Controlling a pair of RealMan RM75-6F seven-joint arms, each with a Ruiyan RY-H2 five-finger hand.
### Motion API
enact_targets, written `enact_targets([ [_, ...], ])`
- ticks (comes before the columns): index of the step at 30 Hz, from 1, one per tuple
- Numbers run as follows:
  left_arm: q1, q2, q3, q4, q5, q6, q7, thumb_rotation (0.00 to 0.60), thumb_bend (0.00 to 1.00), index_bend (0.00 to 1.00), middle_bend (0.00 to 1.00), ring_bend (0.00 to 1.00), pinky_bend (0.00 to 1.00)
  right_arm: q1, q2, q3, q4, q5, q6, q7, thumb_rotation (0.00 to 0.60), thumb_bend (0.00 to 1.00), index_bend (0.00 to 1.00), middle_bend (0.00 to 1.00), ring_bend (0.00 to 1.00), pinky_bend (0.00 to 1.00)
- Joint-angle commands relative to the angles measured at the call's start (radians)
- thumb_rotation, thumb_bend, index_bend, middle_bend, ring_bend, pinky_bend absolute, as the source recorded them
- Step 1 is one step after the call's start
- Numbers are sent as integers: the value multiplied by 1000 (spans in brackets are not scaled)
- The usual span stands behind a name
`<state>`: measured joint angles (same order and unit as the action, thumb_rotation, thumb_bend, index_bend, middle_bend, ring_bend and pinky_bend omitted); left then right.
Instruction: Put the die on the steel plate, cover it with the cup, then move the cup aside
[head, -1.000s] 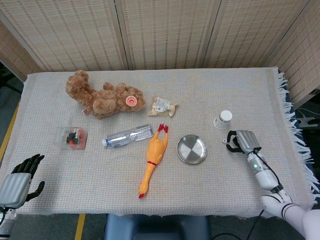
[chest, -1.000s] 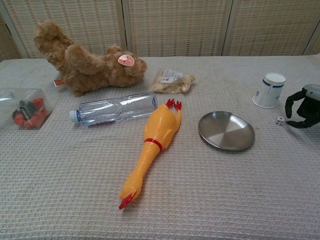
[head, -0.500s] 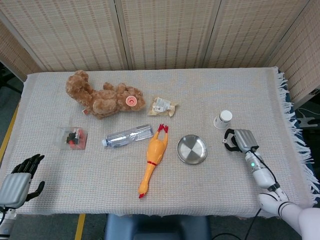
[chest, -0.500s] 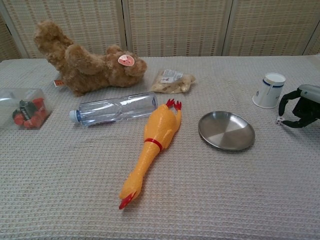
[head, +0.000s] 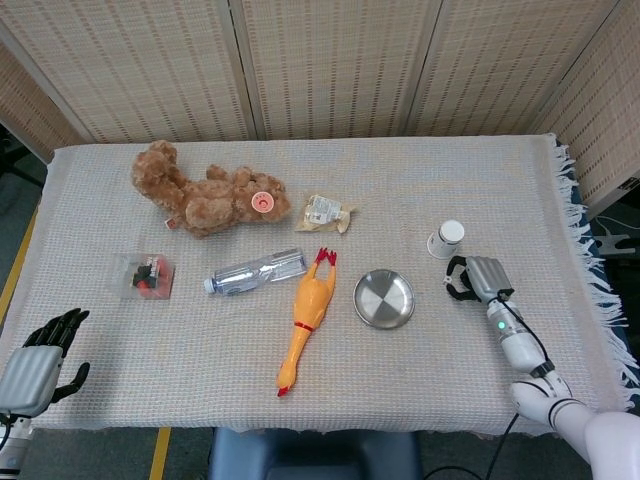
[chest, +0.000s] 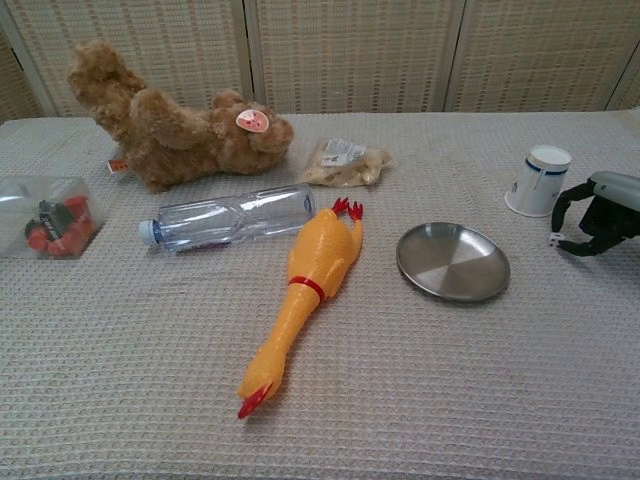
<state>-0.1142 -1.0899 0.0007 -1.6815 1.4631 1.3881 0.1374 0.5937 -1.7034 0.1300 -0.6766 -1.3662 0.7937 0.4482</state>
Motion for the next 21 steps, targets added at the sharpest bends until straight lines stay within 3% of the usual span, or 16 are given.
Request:
enact_targets([
  [1,0,0,0,0,0,0,-1,600,396,85,68,102,211,1,-3,-2,6,-3,0,5,600,238,477,961,977,921],
  [17,0,0,1,-1,1,0,0,600,396,85,69,102,211,-4,2,-7,1,-9,15,13,600,238,438,962,979,923],
  [21,0,0,1,-1,2,1,-1,600,396,85,68,102,211,-5,1,-9,1,-12,18,18,600,238,478,965,984,928],
])
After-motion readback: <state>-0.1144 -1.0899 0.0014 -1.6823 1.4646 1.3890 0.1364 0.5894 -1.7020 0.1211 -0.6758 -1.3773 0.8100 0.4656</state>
